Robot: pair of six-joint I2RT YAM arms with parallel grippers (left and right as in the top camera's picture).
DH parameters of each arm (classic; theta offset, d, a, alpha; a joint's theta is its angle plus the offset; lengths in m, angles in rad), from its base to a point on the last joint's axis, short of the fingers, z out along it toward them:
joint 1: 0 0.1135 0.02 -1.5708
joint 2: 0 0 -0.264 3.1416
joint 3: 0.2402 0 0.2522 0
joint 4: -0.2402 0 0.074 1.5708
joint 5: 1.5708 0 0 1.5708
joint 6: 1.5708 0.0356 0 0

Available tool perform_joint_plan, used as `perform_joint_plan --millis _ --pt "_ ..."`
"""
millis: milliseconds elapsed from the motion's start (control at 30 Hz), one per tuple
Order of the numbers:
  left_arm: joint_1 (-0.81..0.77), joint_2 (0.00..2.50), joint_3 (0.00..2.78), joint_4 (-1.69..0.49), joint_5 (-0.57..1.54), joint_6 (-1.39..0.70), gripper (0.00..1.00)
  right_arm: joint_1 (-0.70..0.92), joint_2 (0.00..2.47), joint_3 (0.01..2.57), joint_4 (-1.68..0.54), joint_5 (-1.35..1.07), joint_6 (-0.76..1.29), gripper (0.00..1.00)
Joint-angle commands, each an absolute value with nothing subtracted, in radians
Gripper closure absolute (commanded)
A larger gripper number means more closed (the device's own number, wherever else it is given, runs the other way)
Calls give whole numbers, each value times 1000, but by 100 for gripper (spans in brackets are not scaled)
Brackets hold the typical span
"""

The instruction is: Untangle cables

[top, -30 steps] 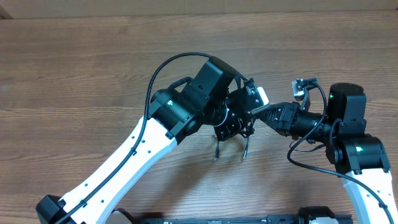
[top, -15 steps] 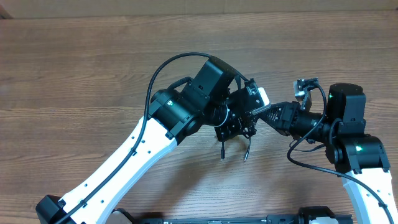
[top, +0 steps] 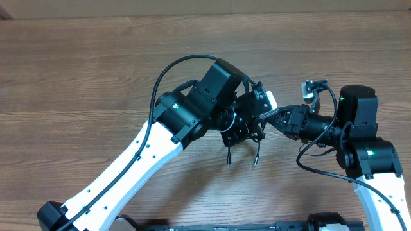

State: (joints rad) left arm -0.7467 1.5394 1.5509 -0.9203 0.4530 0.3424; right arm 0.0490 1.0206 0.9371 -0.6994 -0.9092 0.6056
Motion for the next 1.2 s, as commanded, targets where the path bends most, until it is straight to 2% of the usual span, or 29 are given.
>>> perform_joint_plan --millis 0,67,600,800,1167 --pt "-758 1530 1573 -926 460 344 82 50 1019 957 -686 -948 598 96" --pt "-758 1530 1573 -926 460 344 96 50 1019 957 -686 -948 598 96" --pt "-758 1530 1573 -925 462 367 96 50 1019 957 -693 -918 593 96" --pt "-756 1529 1573 -890 563 366 96 50 1019 957 -747 -786 590 96" --pt "-702 1530 1573 -856 638 340 96 50 1019 957 -751 -770 526 96"
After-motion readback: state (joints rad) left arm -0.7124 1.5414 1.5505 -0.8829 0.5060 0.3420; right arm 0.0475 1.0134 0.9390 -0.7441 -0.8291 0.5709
